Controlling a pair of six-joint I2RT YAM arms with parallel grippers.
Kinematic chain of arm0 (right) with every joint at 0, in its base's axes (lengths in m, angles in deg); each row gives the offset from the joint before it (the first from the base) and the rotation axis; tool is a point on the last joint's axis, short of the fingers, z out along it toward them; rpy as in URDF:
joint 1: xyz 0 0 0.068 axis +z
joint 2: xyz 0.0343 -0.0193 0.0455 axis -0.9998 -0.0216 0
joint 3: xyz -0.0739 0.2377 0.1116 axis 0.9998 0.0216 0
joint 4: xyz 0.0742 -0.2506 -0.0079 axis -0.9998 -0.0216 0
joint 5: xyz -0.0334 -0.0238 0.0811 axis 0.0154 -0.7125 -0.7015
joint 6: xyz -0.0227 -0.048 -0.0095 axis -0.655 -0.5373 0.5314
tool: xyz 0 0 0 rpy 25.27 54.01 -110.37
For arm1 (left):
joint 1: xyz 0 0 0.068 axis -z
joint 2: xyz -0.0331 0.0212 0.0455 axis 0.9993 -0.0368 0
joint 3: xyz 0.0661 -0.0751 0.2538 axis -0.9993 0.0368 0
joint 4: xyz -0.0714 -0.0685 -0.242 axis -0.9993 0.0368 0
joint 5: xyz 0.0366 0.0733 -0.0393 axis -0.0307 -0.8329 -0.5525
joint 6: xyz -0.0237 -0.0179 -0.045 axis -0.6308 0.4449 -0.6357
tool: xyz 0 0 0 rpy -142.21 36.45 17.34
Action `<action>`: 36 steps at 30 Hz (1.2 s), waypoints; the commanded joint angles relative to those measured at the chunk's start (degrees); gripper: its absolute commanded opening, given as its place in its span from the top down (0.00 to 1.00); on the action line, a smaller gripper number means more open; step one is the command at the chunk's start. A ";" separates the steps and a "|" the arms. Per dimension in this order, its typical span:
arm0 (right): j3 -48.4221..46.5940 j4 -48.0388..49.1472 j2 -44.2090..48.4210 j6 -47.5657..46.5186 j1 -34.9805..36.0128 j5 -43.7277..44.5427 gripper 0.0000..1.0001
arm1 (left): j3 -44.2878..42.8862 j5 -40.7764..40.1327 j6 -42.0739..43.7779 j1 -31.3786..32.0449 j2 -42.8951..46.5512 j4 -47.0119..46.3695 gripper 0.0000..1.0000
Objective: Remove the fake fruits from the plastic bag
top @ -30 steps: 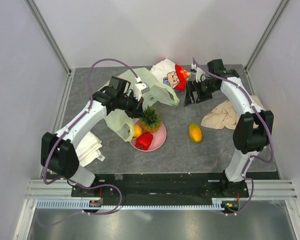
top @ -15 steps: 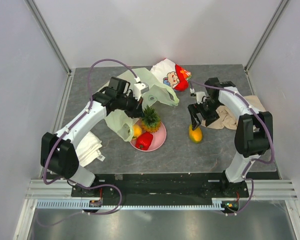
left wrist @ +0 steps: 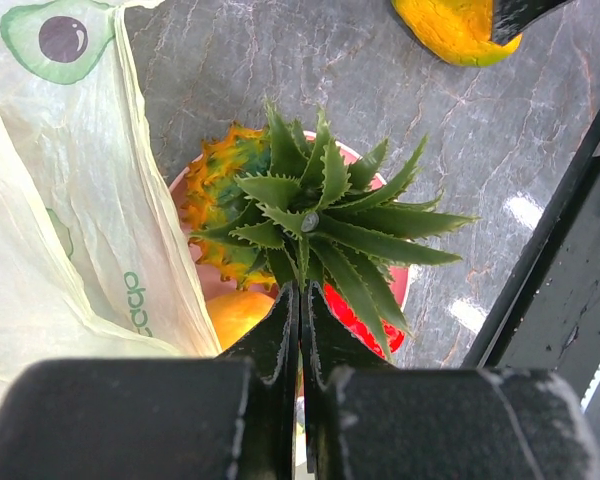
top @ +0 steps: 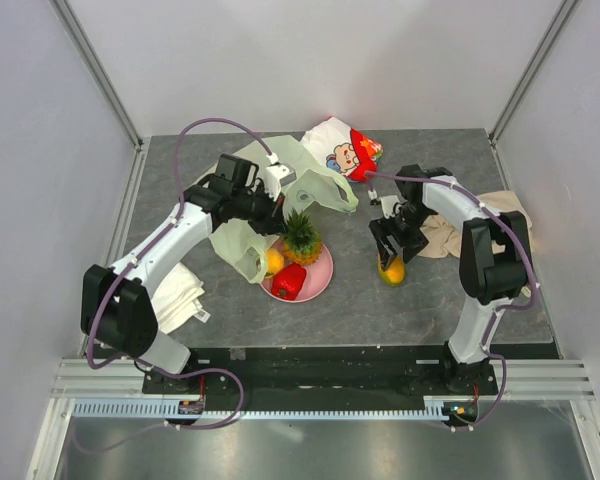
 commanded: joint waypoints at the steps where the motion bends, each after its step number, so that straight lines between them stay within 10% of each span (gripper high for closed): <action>1: -2.21 0.83 -3.10 0.09 0.18 2.30 0.21 | 1.21 -0.54 -1.94 -0.45 1.88 -2.36 0.98; 9: -5.99 -2.33 -1.53 -9.99 0.71 -3.66 0.70 | 2.09 -0.63 -2.64 -0.89 1.97 -2.89 0.98; 22: 21.51 22.59 37.05 -60.10 18.19 -2.45 0.74 | 2.44 3.24 -3.26 -1.86 1.35 -2.80 0.98; 36: 29.96 36.78 34.52 -91.92 29.53 -1.38 0.87 | 3.14 4.29 -3.52 -2.12 0.82 -3.06 0.98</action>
